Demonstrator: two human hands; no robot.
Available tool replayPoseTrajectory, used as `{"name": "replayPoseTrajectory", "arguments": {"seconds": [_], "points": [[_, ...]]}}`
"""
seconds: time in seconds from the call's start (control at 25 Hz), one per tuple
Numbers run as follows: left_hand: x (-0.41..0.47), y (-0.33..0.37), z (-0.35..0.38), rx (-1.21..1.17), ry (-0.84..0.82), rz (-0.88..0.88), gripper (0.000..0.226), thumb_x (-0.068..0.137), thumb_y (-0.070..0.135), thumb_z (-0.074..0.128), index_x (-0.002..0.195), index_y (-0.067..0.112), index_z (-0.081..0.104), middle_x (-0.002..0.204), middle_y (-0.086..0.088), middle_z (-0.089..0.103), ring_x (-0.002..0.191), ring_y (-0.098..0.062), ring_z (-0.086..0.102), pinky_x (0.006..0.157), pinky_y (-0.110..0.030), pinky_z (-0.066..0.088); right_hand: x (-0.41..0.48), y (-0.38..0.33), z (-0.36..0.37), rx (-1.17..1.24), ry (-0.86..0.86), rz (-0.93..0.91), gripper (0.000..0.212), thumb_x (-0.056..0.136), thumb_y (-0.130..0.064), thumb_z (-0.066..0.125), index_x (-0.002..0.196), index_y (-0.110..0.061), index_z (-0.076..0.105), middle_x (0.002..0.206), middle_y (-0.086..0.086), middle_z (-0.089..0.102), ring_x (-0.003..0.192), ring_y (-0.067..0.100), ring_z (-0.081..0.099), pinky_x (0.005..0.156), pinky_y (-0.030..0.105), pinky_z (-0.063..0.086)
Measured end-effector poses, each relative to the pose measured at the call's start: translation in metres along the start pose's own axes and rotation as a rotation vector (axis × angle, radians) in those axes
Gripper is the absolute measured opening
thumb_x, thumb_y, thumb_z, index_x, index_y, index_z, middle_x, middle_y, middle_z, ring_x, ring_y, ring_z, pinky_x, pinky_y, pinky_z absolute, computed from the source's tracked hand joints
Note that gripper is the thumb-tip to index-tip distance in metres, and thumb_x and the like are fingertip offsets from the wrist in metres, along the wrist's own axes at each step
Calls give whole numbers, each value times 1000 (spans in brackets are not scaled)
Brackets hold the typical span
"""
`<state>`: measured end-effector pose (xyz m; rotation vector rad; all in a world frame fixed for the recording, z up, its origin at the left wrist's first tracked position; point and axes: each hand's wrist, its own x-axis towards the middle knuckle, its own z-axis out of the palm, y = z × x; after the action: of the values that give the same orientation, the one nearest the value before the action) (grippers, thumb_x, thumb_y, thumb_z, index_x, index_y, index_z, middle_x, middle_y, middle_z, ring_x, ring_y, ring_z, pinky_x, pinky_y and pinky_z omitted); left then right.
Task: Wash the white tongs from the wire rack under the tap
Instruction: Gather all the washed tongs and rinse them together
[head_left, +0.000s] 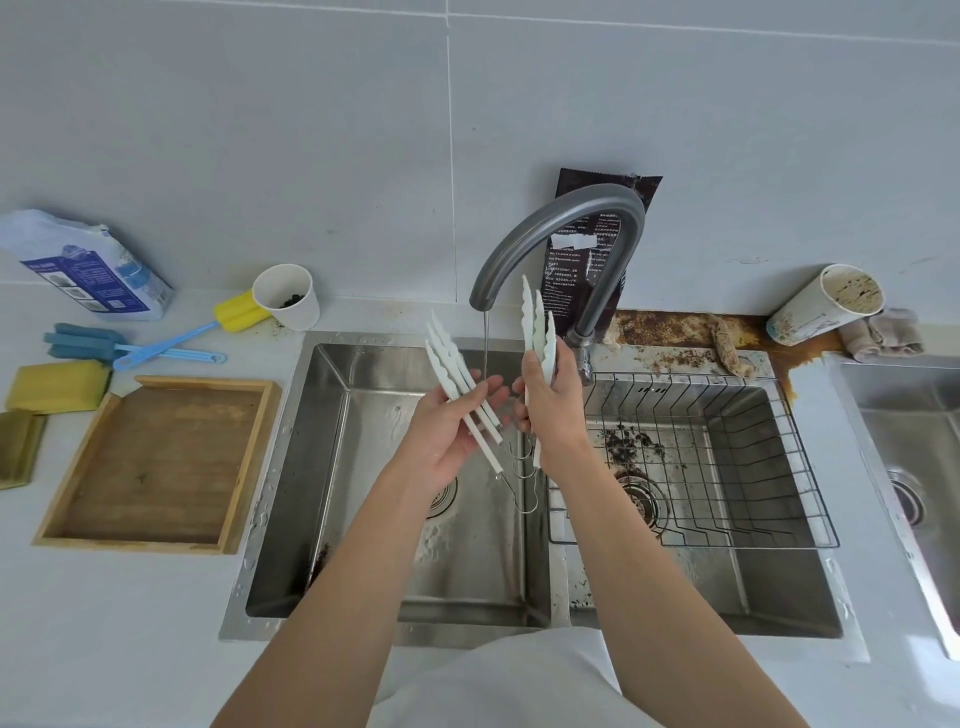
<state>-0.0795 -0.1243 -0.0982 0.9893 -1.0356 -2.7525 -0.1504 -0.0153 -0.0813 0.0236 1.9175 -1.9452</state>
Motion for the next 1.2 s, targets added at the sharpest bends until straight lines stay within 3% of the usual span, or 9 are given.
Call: {"name": "replayPoseTrajectory", "arguments": {"seconds": [0.12, 0.24, 0.32, 0.44, 0.56, 0.76, 1.0, 1.2], "points": [[-5, 0, -5, 13, -10, -28, 24, 89, -4, 63, 111, 3, 57, 107, -18, 72, 94, -30, 72, 76, -47, 59, 0, 2, -2, -27, -11, 62, 25, 101, -25, 50, 126, -22, 52, 72, 6, 63, 47, 9, 59, 40, 21, 44], [-8, -1, -8, 8, 22, -8, 23, 88, -7, 63, 108, 1, 58, 109, -22, 72, 98, -34, 71, 71, -45, 60, 3, -1, -7, -15, -41, 135, 18, 97, -28, 56, 114, -28, 61, 85, 3, 73, 66, 10, 69, 57, 26, 55], [-10, -3, -10, 18, 30, 1, 24, 88, -8, 63, 110, -1, 57, 112, -24, 70, 101, -36, 70, 72, -47, 60, 7, -5, -17, 115, -24, 232, 13, 95, -32, 59, 105, -29, 67, 97, -3, 76, 80, 6, 72, 69, 27, 56], [-11, -3, -14, 23, 33, 11, 26, 88, -8, 63, 112, -1, 57, 112, -23, 70, 104, -37, 69, 72, -47, 60, 19, -5, -38, 472, 150, 424, 42, 96, -31, 59, 130, -6, 55, 127, 12, 62, 117, 21, 61, 96, 37, 51], [-10, -1, -16, 10, 43, 23, 26, 88, -8, 63, 112, -1, 57, 111, -22, 71, 104, -37, 69, 72, -46, 59, 22, -4, -52, 661, 231, 507, 56, 98, -28, 55, 143, 0, 38, 145, 15, 44, 137, 28, 42, 113, 41, 38], [-10, 0, -15, 41, 57, 31, 24, 88, -8, 63, 111, -2, 57, 112, -22, 71, 104, -36, 69, 74, -49, 60, 21, -12, -51, 779, 163, 487, 53, 102, -23, 46, 147, 2, 32, 152, 18, 38, 142, 29, 36, 117, 41, 31], [-15, 2, -17, 70, 56, 34, 30, 88, -7, 63, 116, -4, 54, 112, -22, 71, 105, -37, 68, 76, -50, 60, 26, -15, -53, 941, 133, 467, 70, 101, -20, 42, 154, -1, 1, 163, 19, 8, 151, 30, 9, 123, 43, 16], [-23, 4, -19, 108, 64, 56, 31, 89, -9, 61, 119, -5, 54, 113, -22, 70, 103, -36, 69, 79, -52, 59, 32, -14, -50, 1032, 78, 392, 68, 101, -19, 40, 154, -1, 1, 163, 19, 7, 152, 30, 6, 123, 44, 12]]}}
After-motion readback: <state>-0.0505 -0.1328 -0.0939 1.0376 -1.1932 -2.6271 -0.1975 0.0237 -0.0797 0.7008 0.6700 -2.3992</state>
